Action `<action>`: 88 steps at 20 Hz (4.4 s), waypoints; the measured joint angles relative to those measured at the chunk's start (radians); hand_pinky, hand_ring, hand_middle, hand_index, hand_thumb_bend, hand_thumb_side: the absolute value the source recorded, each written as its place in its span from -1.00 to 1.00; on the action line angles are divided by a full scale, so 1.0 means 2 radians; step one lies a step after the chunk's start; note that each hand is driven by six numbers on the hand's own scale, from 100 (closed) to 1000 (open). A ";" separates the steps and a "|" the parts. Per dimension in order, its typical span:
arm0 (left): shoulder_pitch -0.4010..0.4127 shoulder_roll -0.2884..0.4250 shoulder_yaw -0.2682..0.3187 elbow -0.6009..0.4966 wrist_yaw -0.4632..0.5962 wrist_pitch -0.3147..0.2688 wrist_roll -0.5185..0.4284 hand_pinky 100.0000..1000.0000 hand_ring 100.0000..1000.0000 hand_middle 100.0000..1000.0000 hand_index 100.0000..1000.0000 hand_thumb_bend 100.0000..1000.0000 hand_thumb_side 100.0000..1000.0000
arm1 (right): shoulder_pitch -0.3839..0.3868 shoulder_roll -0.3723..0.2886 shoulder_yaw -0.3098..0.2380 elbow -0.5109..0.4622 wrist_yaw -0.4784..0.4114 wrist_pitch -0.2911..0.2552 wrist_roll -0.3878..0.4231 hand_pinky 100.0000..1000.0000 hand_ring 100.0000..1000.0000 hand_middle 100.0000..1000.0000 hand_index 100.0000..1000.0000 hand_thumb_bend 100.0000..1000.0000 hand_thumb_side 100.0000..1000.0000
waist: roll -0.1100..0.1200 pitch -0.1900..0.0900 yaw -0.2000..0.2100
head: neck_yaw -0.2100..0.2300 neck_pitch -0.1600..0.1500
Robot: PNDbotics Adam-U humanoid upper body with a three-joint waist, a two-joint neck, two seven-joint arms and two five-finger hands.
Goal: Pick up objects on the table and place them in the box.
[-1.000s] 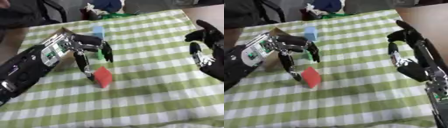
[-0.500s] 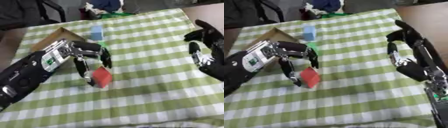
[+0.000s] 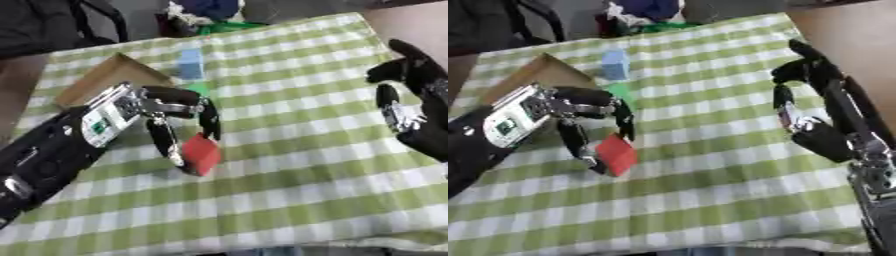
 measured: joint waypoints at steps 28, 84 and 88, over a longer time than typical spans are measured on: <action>-0.006 0.029 0.085 -0.013 -0.038 0.009 -0.009 0.28 -0.08 -0.23 0.10 -0.50 -1.00 | 0.000 0.000 0.000 0.002 0.000 -0.001 0.000 0.66 0.38 0.31 1.00 -1.00 0.08 | 0.000 0.003 0.006 | -0.005 0.000; -0.114 -0.055 0.285 0.205 -0.338 -0.034 0.059 0.52 0.35 0.39 0.69 0.50 -0.52 | 0.001 0.001 -0.003 0.005 0.000 -0.001 0.001 0.66 0.38 0.31 1.00 -1.00 0.09 | -0.006 0.003 -0.009 | -0.010 0.000; -0.120 -0.074 0.283 0.219 -0.332 -0.035 0.044 0.49 0.31 0.35 0.68 0.52 -0.50 | 0.001 0.001 -0.002 0.005 0.000 -0.001 0.001 0.66 0.38 0.31 1.00 -1.00 0.09 | -0.005 0.003 -0.012 | -0.009 0.000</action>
